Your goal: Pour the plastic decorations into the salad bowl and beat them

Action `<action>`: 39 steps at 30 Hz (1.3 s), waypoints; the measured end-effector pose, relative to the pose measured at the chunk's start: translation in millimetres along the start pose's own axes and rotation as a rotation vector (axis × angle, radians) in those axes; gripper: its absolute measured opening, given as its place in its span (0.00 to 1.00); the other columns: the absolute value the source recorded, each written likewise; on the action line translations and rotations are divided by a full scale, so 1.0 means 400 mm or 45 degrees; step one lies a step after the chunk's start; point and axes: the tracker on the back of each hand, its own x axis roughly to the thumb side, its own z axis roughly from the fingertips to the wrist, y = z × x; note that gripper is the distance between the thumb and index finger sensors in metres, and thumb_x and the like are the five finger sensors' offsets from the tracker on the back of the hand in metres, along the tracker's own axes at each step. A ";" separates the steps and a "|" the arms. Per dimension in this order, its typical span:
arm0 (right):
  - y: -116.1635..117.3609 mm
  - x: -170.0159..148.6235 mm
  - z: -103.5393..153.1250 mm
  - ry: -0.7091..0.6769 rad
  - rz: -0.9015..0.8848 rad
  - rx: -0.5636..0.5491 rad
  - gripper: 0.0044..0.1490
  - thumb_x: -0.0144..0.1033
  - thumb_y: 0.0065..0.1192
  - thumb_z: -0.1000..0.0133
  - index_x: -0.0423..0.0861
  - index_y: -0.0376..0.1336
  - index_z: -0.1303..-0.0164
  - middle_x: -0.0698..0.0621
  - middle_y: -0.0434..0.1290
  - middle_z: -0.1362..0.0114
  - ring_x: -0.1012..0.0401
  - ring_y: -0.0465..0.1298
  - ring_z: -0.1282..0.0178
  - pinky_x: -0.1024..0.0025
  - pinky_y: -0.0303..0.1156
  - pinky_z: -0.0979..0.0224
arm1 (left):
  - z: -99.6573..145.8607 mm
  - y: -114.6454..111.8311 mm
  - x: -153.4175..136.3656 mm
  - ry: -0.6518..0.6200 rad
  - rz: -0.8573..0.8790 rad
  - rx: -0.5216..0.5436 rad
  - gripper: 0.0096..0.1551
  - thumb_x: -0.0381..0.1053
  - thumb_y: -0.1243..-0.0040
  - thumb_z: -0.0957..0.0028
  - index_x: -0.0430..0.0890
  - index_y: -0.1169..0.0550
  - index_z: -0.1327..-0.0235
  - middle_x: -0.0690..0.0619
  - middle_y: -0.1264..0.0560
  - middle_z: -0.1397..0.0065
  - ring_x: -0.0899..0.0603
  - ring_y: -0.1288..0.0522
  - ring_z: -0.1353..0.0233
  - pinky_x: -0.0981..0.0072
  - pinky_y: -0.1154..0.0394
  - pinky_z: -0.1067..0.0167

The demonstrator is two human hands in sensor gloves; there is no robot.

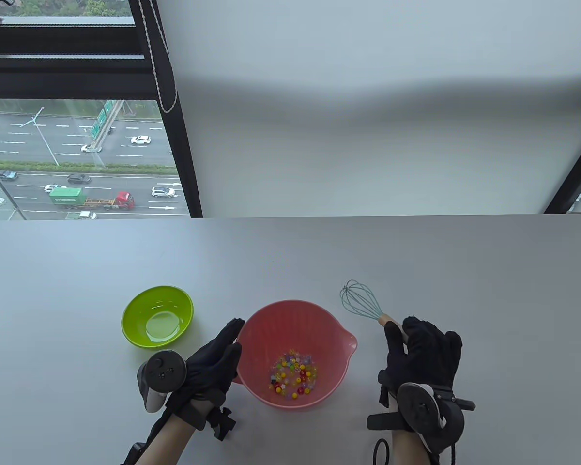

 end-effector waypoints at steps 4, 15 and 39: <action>0.065 -0.009 0.007 0.034 0.074 0.221 0.29 0.60 0.68 0.42 0.53 0.65 0.40 0.60 0.80 0.45 0.56 0.77 0.36 0.48 0.56 0.21 | 0.000 0.000 0.000 -0.001 -0.001 0.001 0.42 0.74 0.59 0.41 0.50 0.35 0.21 0.53 0.18 0.59 0.38 0.21 0.46 0.37 0.39 0.26; 0.192 -0.077 0.022 0.242 0.146 1.008 0.32 0.61 0.70 0.44 0.50 0.69 0.39 0.57 0.82 0.46 0.52 0.76 0.38 0.46 0.54 0.22 | 0.001 0.000 0.000 -0.004 -0.002 0.005 0.42 0.74 0.59 0.41 0.50 0.35 0.20 0.52 0.18 0.54 0.37 0.22 0.43 0.37 0.40 0.26; 0.103 -0.004 -0.053 0.264 0.194 0.631 0.44 0.68 0.37 0.37 0.55 0.46 0.13 0.48 0.56 0.13 0.44 0.56 0.16 0.39 0.42 0.18 | 0.001 0.148 0.105 -0.031 -0.460 0.365 0.41 0.70 0.53 0.37 0.42 0.28 0.24 0.44 0.23 0.31 0.29 0.28 0.29 0.37 0.49 0.23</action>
